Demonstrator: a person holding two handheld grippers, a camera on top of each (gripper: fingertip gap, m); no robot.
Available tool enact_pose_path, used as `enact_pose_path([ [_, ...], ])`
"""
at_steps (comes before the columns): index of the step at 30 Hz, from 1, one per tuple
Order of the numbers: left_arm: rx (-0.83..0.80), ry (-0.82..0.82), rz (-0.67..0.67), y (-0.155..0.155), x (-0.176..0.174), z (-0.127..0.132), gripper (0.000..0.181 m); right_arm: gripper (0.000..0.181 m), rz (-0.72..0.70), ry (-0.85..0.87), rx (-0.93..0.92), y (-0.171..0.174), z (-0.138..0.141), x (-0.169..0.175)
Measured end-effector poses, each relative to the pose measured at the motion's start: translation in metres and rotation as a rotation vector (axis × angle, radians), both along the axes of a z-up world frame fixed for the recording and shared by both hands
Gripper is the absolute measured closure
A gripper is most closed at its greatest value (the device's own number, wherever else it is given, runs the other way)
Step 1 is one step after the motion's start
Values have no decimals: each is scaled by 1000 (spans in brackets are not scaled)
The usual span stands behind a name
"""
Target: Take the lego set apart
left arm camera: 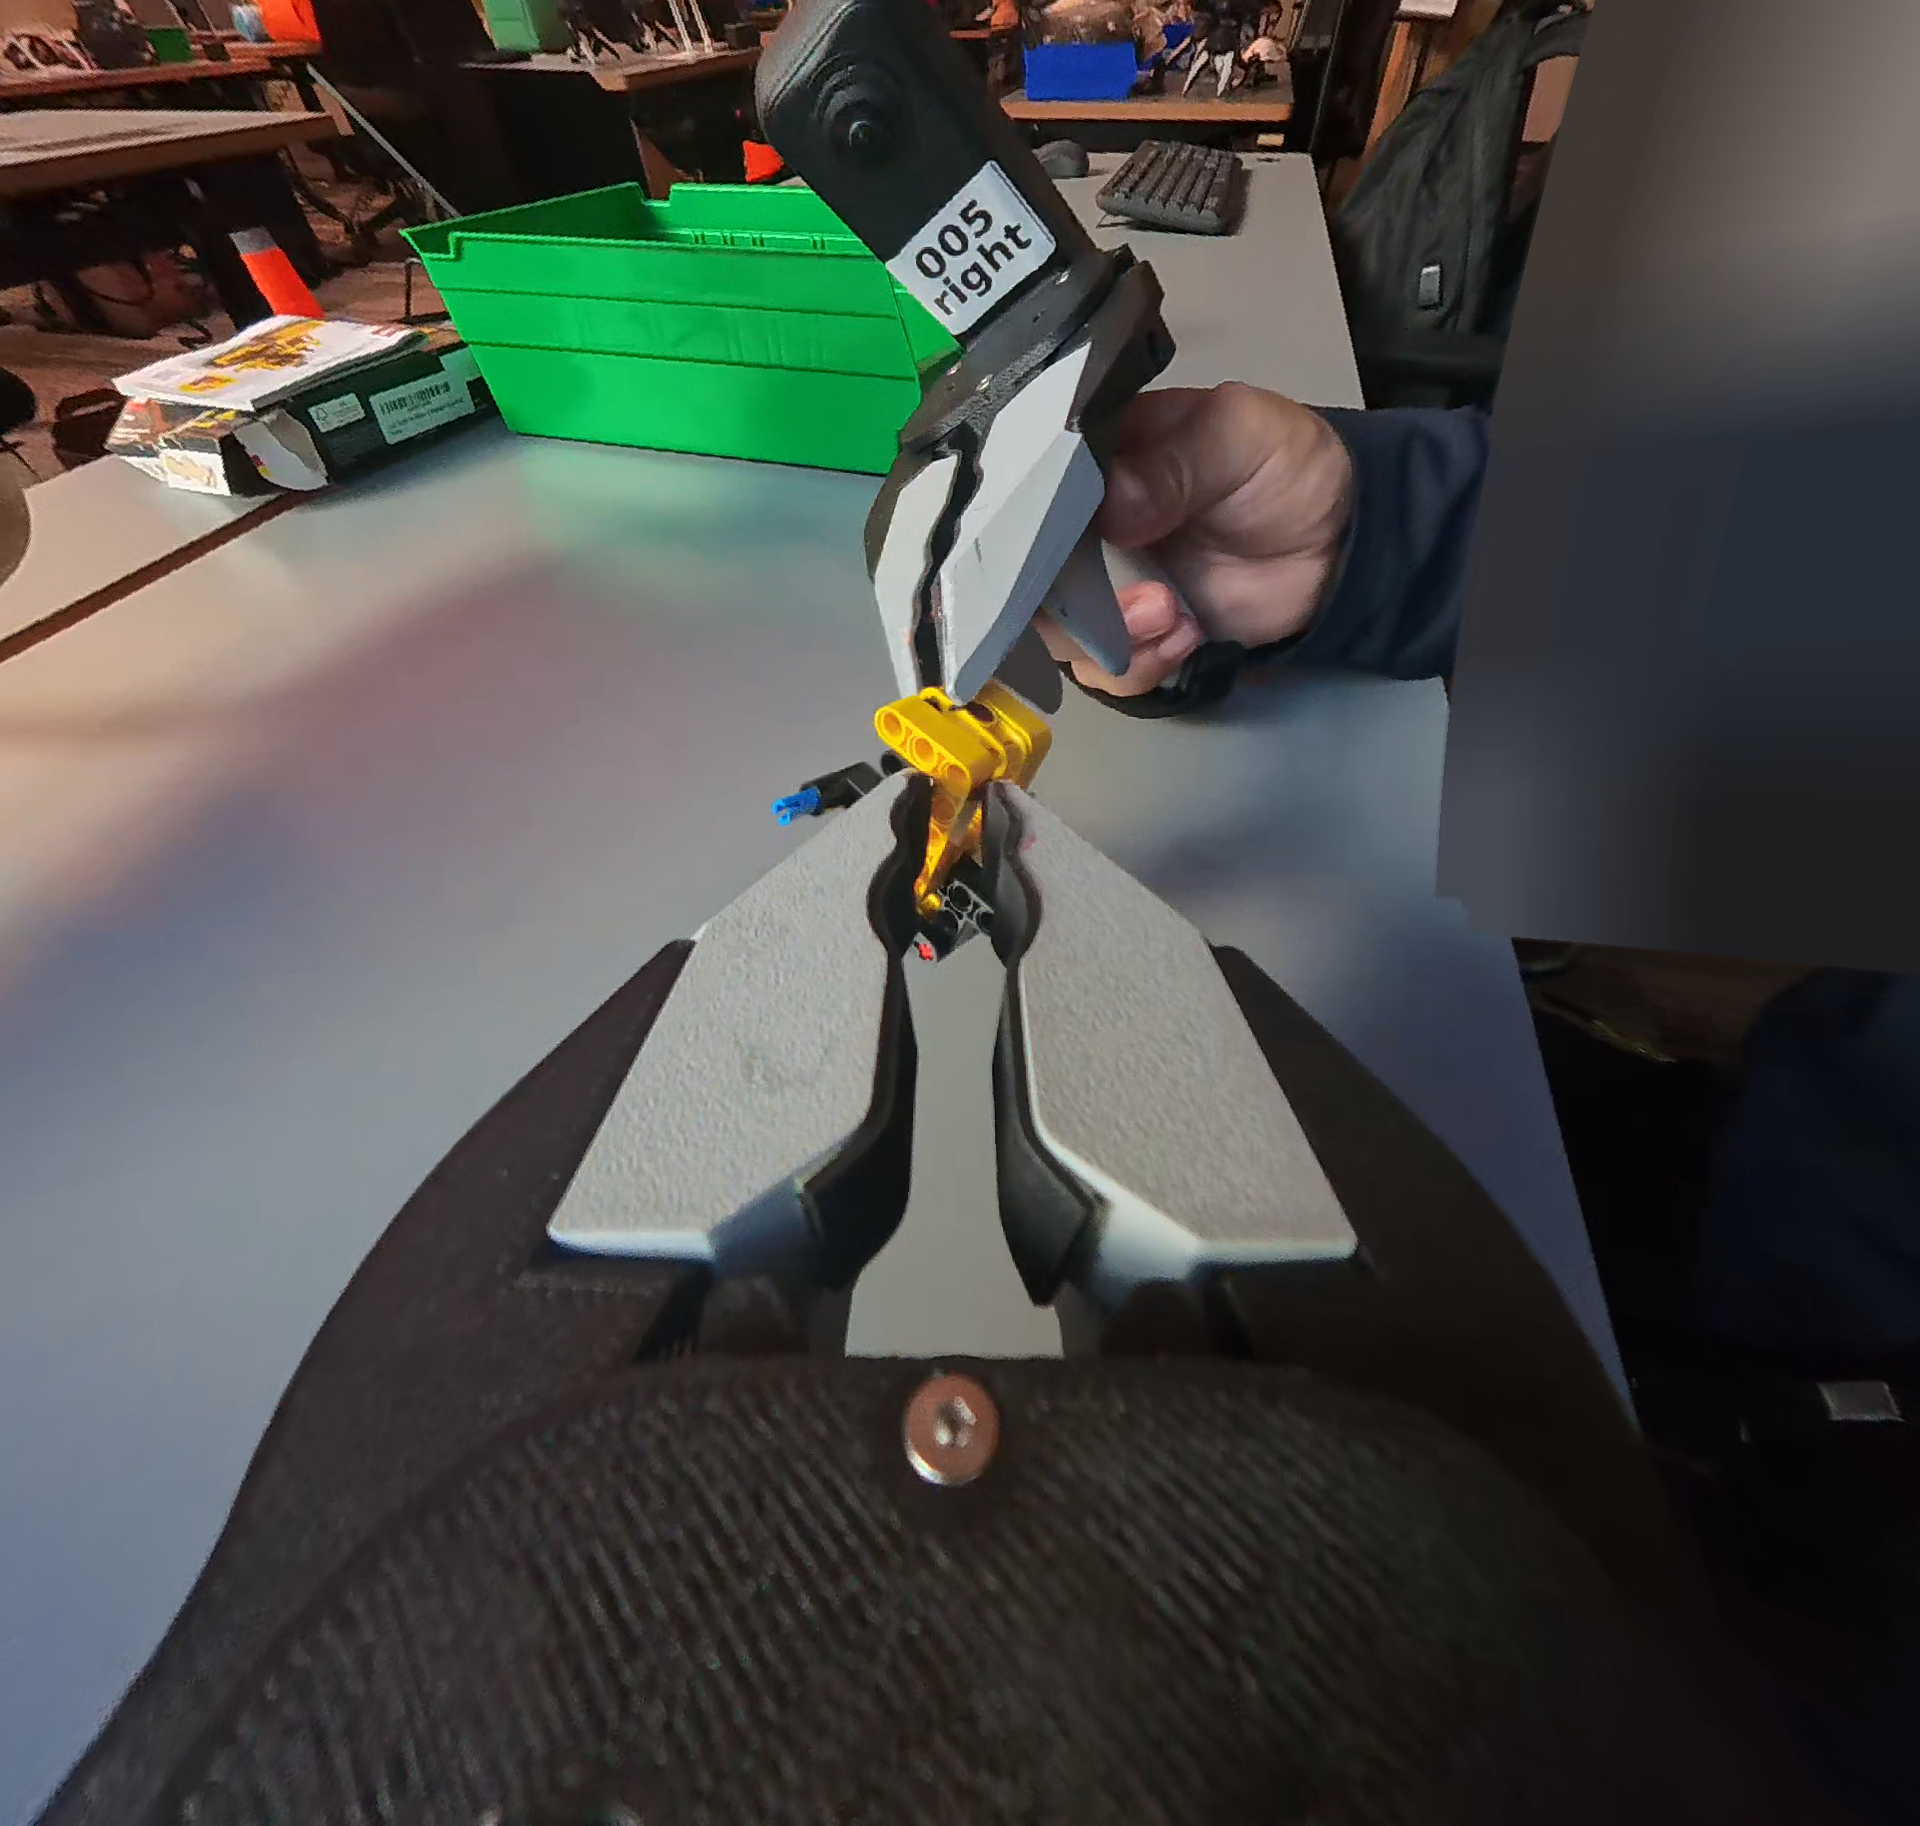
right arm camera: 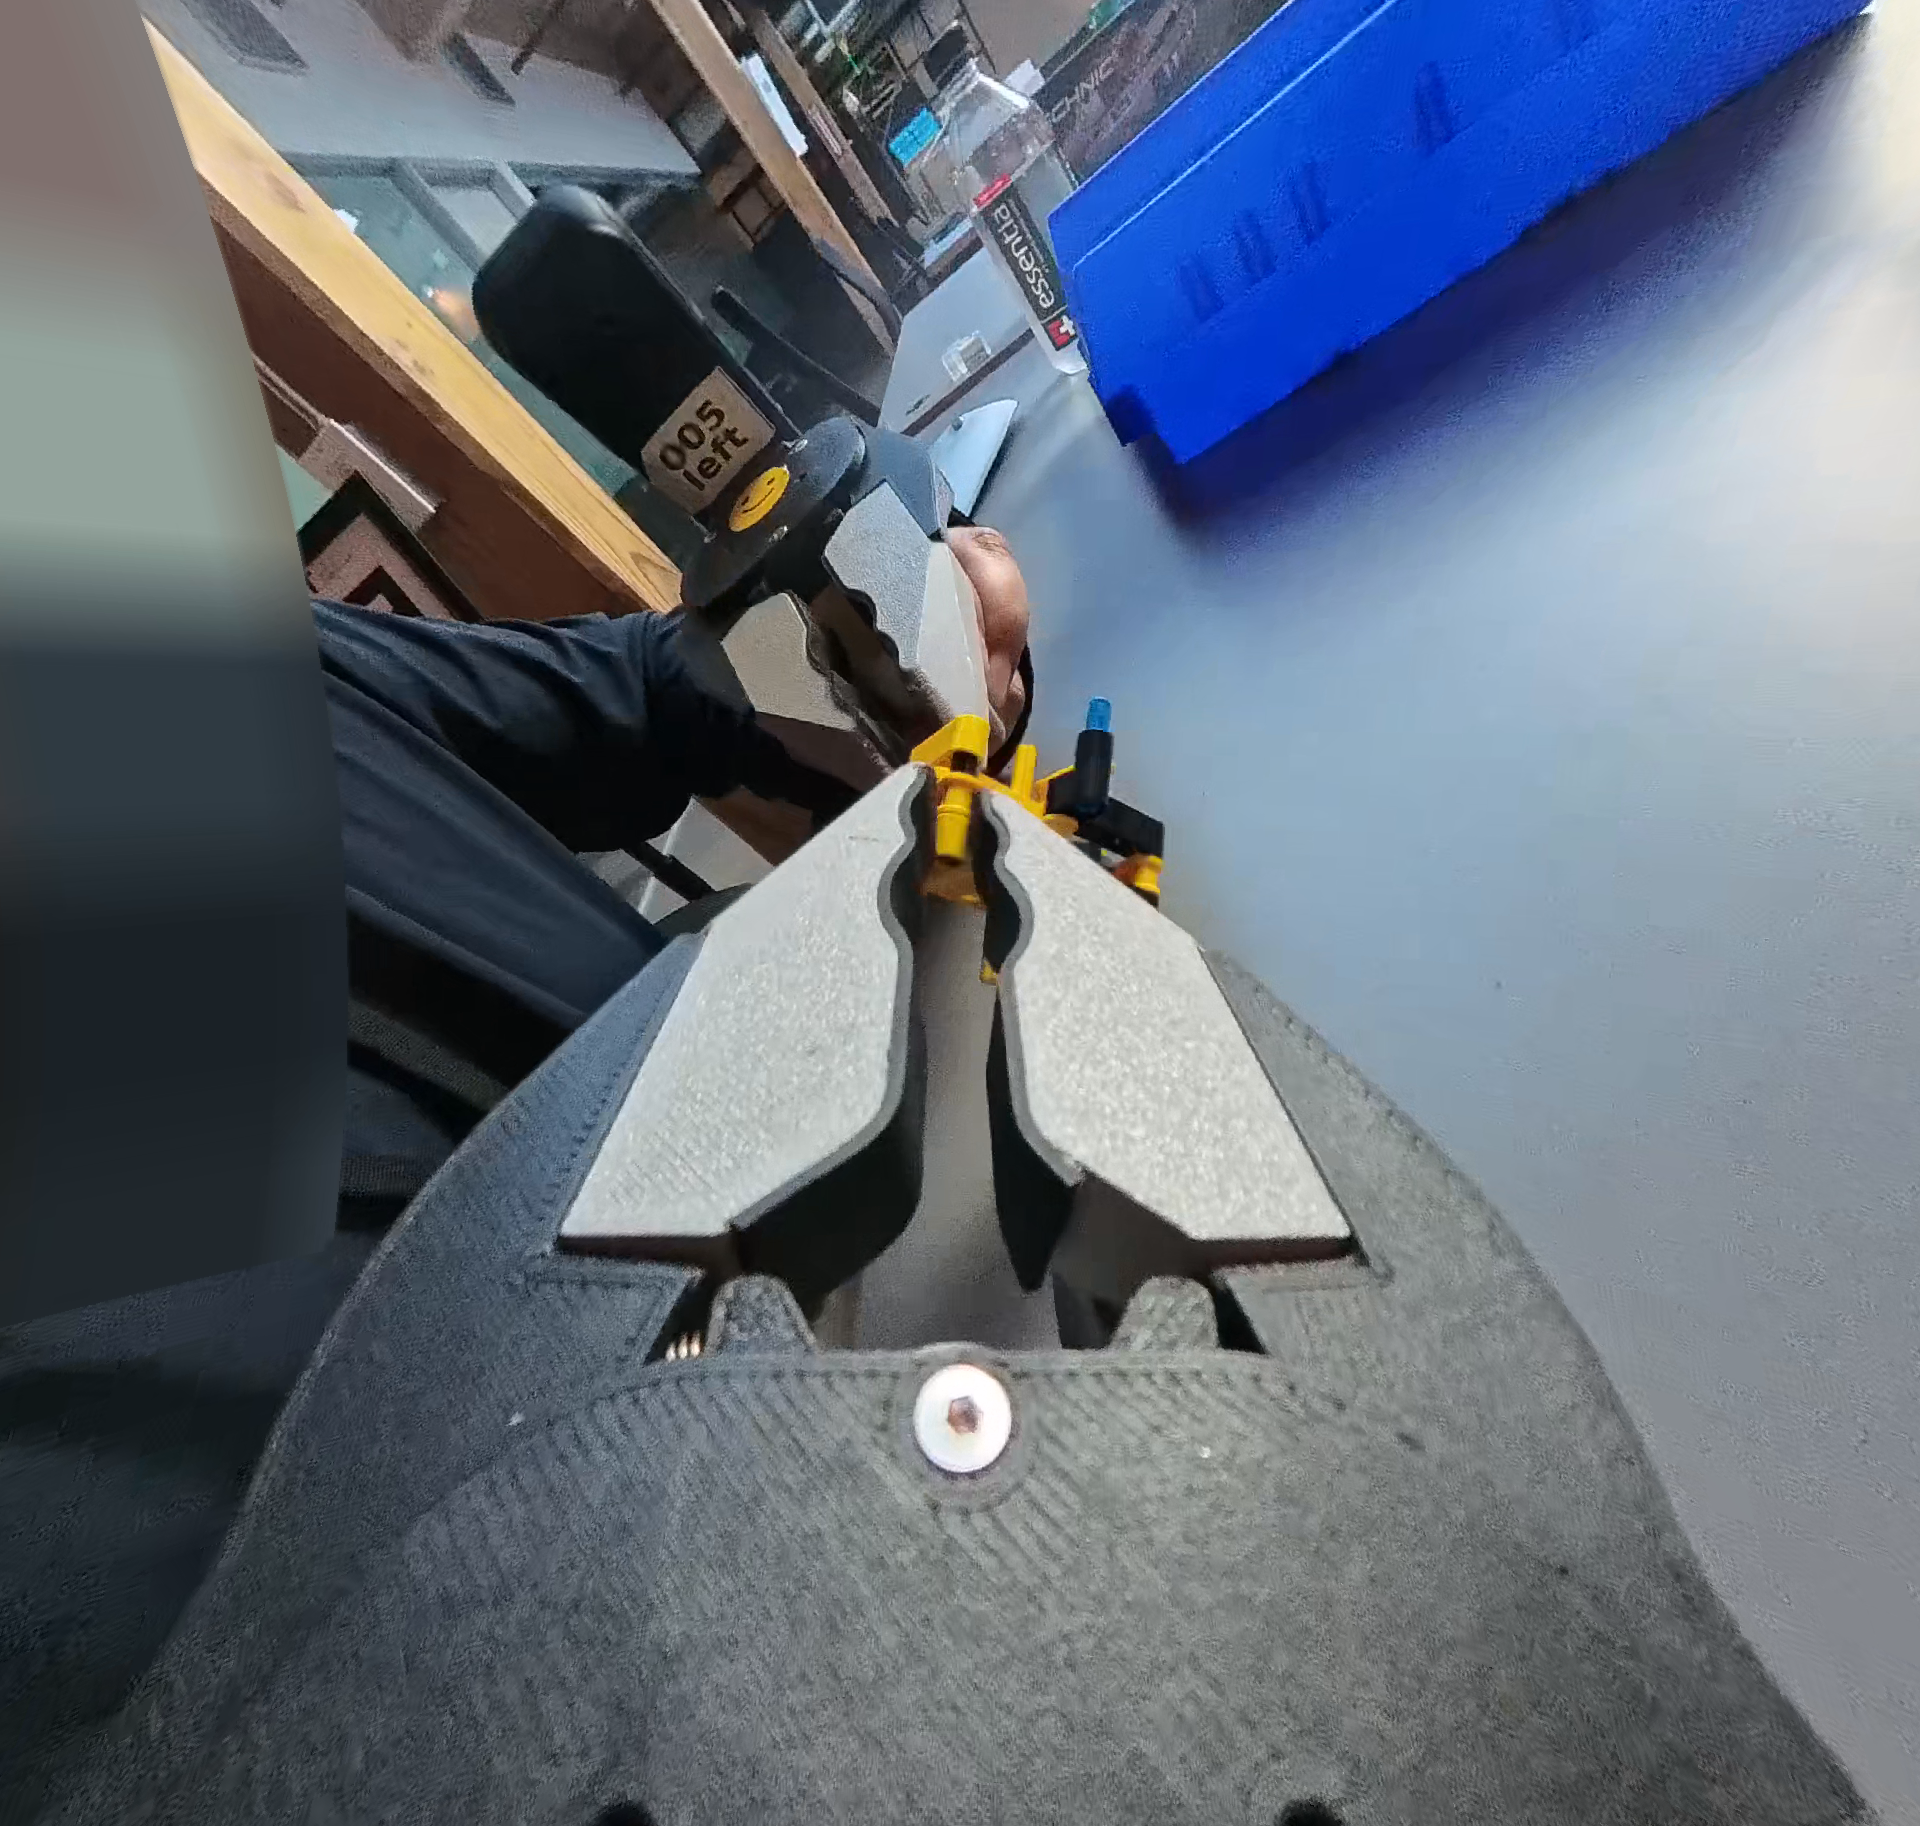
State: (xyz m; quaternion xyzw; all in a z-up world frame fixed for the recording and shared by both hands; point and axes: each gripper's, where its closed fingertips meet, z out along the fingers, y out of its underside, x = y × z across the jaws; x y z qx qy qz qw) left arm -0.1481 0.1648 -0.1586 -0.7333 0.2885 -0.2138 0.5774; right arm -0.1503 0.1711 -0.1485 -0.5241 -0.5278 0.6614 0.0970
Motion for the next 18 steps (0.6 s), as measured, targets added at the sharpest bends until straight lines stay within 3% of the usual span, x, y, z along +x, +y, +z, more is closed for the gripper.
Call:
enact_pose_path([
  [3, 38, 21, 68, 2, -8, 6, 176, 181, -24, -26, 23, 7, -6, 3],
  [5, 90, -39, 160, 7, -39, 22, 181, 181, -84, -13, -27, 26, -4, 9],
  [7, 50, -155, 109, 7, -42, 27, 181, 180, -108, 9, -53, 34, 0, 10],
  [9, -39, -146, 52, 10, -27, 13, 181, 180, -84, -10, -20, 30, -3, 6],
  [12, -157, -151, -76, 5, -6, -2, 181, 179, -26, -33, 149, 15, -12, 4],
  [18, -283, -185, -85, 5, -8, -12, 169, 179, -6, -21, 487, 3, -20, -4],
])
